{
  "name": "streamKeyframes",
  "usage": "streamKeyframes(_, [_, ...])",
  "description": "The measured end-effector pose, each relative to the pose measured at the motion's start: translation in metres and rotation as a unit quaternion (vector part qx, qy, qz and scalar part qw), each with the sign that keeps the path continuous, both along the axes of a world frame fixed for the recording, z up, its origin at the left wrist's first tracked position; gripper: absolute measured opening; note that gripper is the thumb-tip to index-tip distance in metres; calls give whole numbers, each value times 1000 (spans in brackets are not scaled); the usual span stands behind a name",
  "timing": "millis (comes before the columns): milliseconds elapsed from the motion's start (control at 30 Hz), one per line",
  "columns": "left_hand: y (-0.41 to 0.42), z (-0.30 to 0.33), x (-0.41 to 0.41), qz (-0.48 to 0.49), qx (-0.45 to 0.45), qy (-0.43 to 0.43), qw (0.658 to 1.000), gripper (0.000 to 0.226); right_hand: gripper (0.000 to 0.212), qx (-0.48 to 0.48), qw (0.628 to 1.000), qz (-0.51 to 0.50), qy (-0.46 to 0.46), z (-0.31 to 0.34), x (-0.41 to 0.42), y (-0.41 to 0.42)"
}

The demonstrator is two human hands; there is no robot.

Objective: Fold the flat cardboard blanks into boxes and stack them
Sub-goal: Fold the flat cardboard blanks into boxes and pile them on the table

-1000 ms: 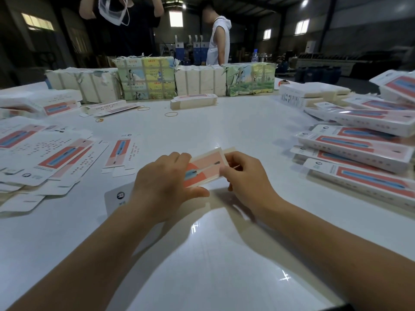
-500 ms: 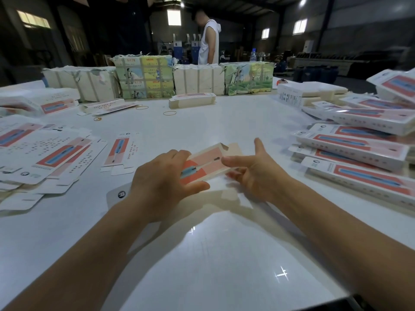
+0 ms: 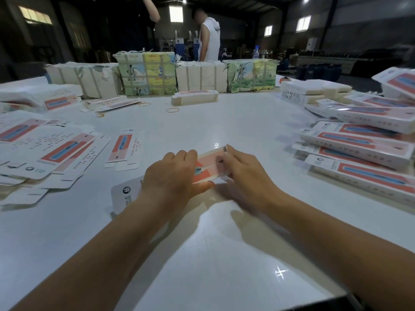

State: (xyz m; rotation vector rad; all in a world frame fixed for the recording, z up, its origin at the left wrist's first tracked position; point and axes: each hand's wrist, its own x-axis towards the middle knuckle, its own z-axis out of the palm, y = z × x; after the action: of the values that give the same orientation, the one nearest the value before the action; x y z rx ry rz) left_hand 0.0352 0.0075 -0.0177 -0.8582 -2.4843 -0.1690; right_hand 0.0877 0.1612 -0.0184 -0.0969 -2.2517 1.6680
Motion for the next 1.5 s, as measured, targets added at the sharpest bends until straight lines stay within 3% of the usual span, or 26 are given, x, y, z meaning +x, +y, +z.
streamKeyframes(67, [-2,0,-1,1,16,6,1000,64,31,-166,985,32,-16,7,0,3])
streamKeyframes(100, [-3,0,-2,0,23,12,1000,65,31,-199,979,36,-15,9,0,5])
streamKeyframes(200, [-3,2,-1,-21,37,27,999,64,43,-195,980,35,7,10,0,8])
streamKeyframes(367, [-5,3,4,-51,52,31,997,65,27,-247,969,10,19,9,-1,11])
streamKeyframes(533, [-4,6,7,-58,44,34,997,67,28,-282,959,17,13,12,0,13])
streamKeyframes(700, [-2,7,9,-52,11,42,998,69,51,-170,985,5,23,9,3,9])
streamKeyframes(867, [0,6,8,-52,17,21,998,71,37,-24,997,-59,47,6,4,4])
streamKeyframes(1033, [3,7,9,-48,17,31,998,68,22,137,983,-77,90,3,11,-4])
streamKeyframes(1133, [6,5,10,-40,29,35,998,68,19,120,987,-63,90,2,10,-7])
streamKeyframes(1333, [2,4,6,9,69,-5,998,83,18,-2,999,-7,45,6,9,-3])
streamKeyframes(1500, [4,1,3,9,93,-8,996,81,24,30,998,-39,27,2,6,-8])
